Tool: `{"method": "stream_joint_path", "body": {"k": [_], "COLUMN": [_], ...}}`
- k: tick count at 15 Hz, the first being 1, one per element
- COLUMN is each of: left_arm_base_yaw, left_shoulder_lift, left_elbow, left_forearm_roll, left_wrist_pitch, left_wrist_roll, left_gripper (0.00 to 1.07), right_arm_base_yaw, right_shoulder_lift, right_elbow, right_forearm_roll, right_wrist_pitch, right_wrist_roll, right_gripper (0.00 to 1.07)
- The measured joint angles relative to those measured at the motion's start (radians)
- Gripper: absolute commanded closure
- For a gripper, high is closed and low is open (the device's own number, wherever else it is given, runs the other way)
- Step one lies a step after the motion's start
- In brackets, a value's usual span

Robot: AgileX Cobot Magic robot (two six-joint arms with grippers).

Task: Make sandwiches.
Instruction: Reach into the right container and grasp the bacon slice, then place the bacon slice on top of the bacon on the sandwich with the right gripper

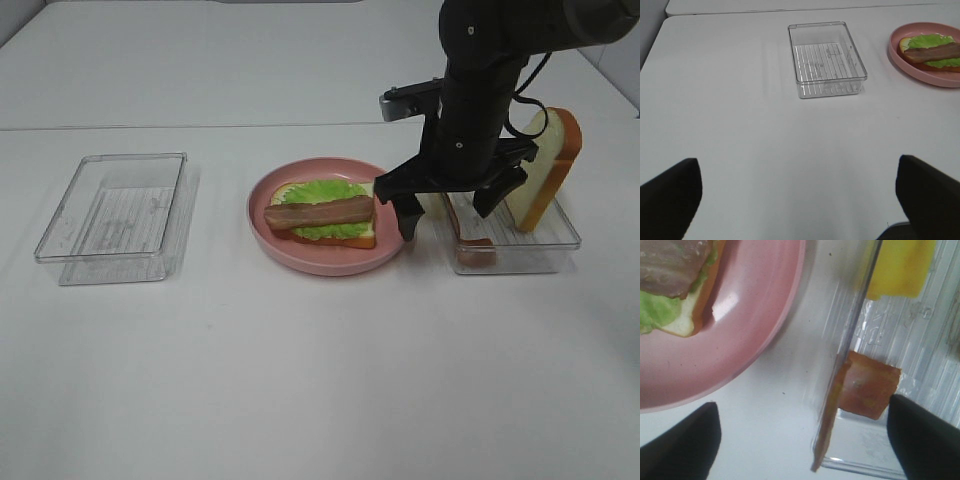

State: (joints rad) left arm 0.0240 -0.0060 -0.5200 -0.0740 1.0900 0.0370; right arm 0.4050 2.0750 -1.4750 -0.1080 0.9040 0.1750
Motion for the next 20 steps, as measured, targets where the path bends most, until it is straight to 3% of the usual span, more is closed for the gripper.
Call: {"method": "stream_joint_path", "body": {"k": [1,4,6,13,20], "left_arm_base_yaw": [0.000,0.000,0.000,0.000,0.000], "left_shoulder_lift": [0.000,0.000,0.000,0.000,0.000], "left_elbow": [0.000,0.000,0.000,0.000,0.000], "left_forearm_roll": [0.000,0.000,0.000,0.000,0.000], "left_wrist_pitch": [0.000,-0.005,-0.009,-0.009,-0.011], "left_wrist_roll": [0.000,0.000,0.000,0.000,0.000], "left_gripper": [0.06,0.06,0.06,0.06,0.06], "right_arm_base_yaw": [0.000,0.000,0.000,0.000,0.000], "right_shoulder_lift": [0.001,0.001,0.001,-0.006,-0.223], "right_elbow": [0.000,0.000,0.000,0.000,-0.002], "right_forearm_roll": [0.000,-0.034,-0.116,-0.135,-0.135], "right_wrist_pitch": [-0.002,-0.010,-0.010,0.011,0.108], "right_wrist_roll": [0.000,0.023,0.054,0.052,0.035], "right_gripper": [0.42,0.87,1.07,1.07,1.07]}}
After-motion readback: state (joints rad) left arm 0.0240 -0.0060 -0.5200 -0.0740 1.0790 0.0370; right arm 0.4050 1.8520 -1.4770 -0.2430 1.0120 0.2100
